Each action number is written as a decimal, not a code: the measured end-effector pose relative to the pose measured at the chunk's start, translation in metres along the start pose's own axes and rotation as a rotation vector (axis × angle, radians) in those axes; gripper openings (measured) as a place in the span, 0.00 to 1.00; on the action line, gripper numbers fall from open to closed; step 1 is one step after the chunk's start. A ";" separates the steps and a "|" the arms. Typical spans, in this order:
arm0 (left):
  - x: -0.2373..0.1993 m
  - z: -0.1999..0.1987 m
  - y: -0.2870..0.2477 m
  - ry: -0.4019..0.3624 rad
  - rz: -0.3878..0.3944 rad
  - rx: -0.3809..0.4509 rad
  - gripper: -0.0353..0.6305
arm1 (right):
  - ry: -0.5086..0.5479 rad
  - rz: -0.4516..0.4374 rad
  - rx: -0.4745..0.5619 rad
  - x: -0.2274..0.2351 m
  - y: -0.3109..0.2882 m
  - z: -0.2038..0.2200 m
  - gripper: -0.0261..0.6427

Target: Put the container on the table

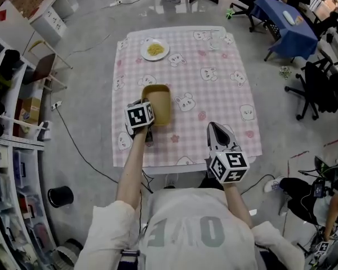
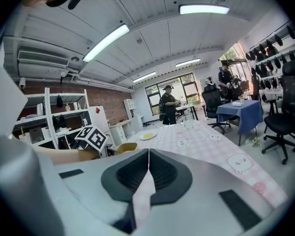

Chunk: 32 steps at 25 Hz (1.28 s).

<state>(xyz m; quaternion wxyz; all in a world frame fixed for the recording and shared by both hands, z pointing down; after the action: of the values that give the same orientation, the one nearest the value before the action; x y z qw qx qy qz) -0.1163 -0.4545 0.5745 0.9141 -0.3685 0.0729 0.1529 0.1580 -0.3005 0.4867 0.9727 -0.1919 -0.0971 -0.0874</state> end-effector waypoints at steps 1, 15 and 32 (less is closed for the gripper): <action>-0.003 0.003 -0.007 0.000 -0.004 -0.030 0.10 | -0.003 0.005 -0.002 0.003 0.000 0.002 0.08; -0.006 0.012 -0.030 0.075 0.035 -0.137 0.16 | -0.037 0.060 -0.013 0.028 0.012 0.009 0.08; -0.001 -0.019 -0.007 0.030 0.023 -0.001 0.30 | -0.028 0.007 0.007 0.008 0.004 0.002 0.08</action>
<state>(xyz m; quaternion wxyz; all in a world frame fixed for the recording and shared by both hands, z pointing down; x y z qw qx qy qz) -0.1149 -0.4726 0.5661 0.9109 -0.3701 0.0907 0.1580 0.1665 -0.2972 0.4887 0.9722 -0.1900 -0.1104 -0.0811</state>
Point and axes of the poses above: the fingertips, and each gripper's own axes: y backward along the fingers, x to its right, z out of its underside, the point moved 6 cm from there along y, backward along the fingers, and after that the axes turned 9 degrees about z, right-handed, at the moved point
